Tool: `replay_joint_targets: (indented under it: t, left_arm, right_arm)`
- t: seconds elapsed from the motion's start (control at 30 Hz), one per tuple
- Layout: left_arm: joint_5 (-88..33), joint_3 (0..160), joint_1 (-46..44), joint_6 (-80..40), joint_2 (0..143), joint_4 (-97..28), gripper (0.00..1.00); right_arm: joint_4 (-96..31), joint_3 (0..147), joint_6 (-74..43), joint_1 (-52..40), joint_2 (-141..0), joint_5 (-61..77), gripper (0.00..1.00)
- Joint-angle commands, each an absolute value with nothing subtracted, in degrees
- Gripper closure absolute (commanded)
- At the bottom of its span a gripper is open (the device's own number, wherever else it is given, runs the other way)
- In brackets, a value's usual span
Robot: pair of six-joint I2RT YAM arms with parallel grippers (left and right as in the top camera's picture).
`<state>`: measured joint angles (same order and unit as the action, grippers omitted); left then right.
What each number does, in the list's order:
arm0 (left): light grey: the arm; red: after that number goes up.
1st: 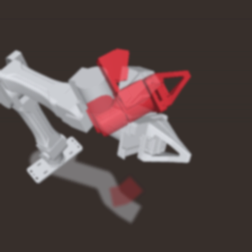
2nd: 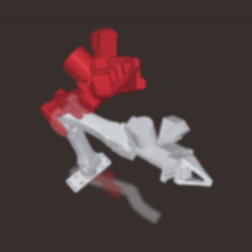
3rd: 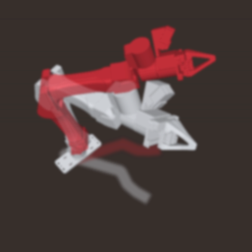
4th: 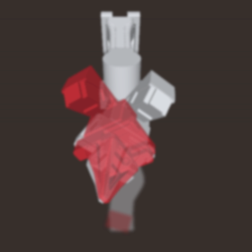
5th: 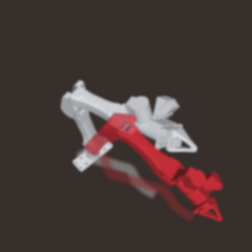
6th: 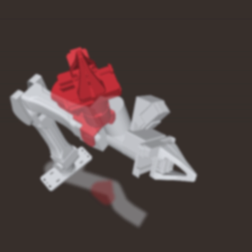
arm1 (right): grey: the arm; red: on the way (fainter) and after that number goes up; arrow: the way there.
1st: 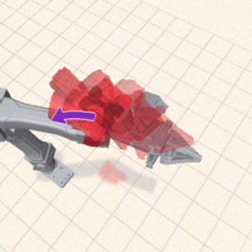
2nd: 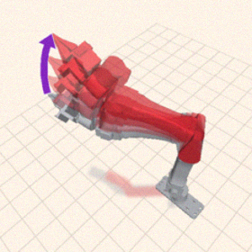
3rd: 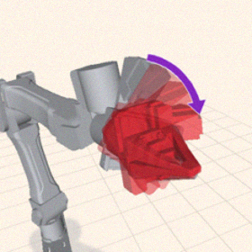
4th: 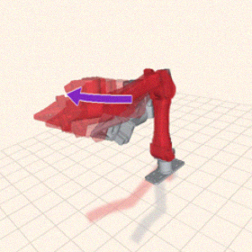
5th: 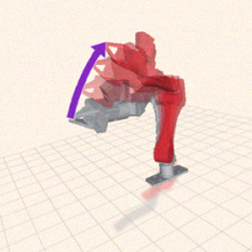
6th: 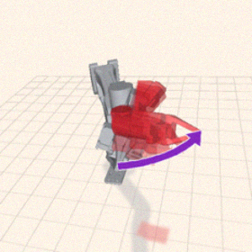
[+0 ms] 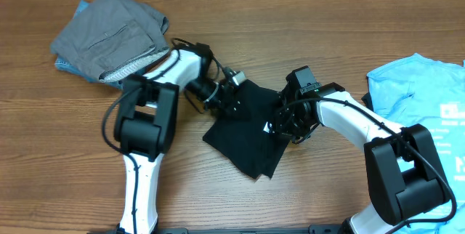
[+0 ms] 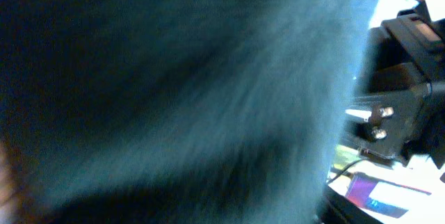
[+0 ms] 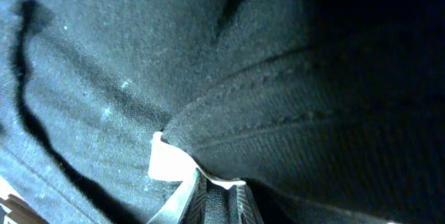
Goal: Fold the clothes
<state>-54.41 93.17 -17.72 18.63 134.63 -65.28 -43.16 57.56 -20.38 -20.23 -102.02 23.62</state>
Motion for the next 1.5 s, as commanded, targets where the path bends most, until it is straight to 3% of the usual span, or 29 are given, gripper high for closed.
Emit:
replay_joint_targets:
  t: [0.0,0.07,0.17,0.2,0.5,0.73,0.93,1.13,1.33,1.37,1.43,1.47]
  left_arm:
    - [-51.6,92.0,-23.7,21.9,139.7,-64.4,0.45]
    - [-51.0,92.0,-25.0,21.8,139.7,-63.9,0.58]
    - [-50.3,92.0,-26.1,21.8,139.7,-63.9,0.92]
    - [-50.2,92.1,-26.2,21.8,139.7,-64.5,0.96]
    - [-50.9,102.4,-17.8,23.4,138.3,-78.6,0.95]
    - [-65.0,124.8,-5.8,25.4,137.1,-88.3,0.96]
    - [-60.2,138.8,5.9,5.3,137.1,-75.1,0.96]
    - [-55.0,138.5,15.8,-10.4,137.9,-53.5,0.96]
    - [-42.9,138.1,21.4,-17.6,139.7,-51.6,0.96]
    - [-41.6,138.1,21.9,-18.3,140.2,-52.3,0.94]
    - [-40.4,138.1,23.0,-20.3,141.1,-54.7,0.63]
    - [-40.1,138.1,23.5,-21.6,141.6,-56.5,0.61]
  right_arm:
    - [-42.9,56.9,-20.6,-20.2,-103.0,23.8,0.81]
    - [-43.1,56.9,-20.6,-20.2,-103.0,23.6,0.81]
    - [-43.9,57.0,-20.6,-20.2,-103.0,23.7,0.85]
    - [-45.1,57.3,-20.6,-20.1,-102.9,23.6,0.86]
    - [-66.8,71.0,-20.3,-13.4,-92.6,9.9,0.84]
    - [-69.1,80.0,-20.0,-9.9,-85.1,10.1,0.77]
    - [-69.9,80.3,-20.3,-10.0,-84.8,10.6,0.77]
    - [-71.3,80.2,-20.9,-10.0,-84.9,10.5,0.77]
    - [-71.7,80.2,-21.3,-10.0,-84.9,10.5,0.78]
    - [-71.9,80.2,-21.3,-10.0,-84.9,10.5,0.78]
    - [-72.2,80.2,-21.3,-10.0,-84.9,10.5,0.78]
    - [-72.4,80.2,-21.3,-10.0,-84.9,10.5,0.78]
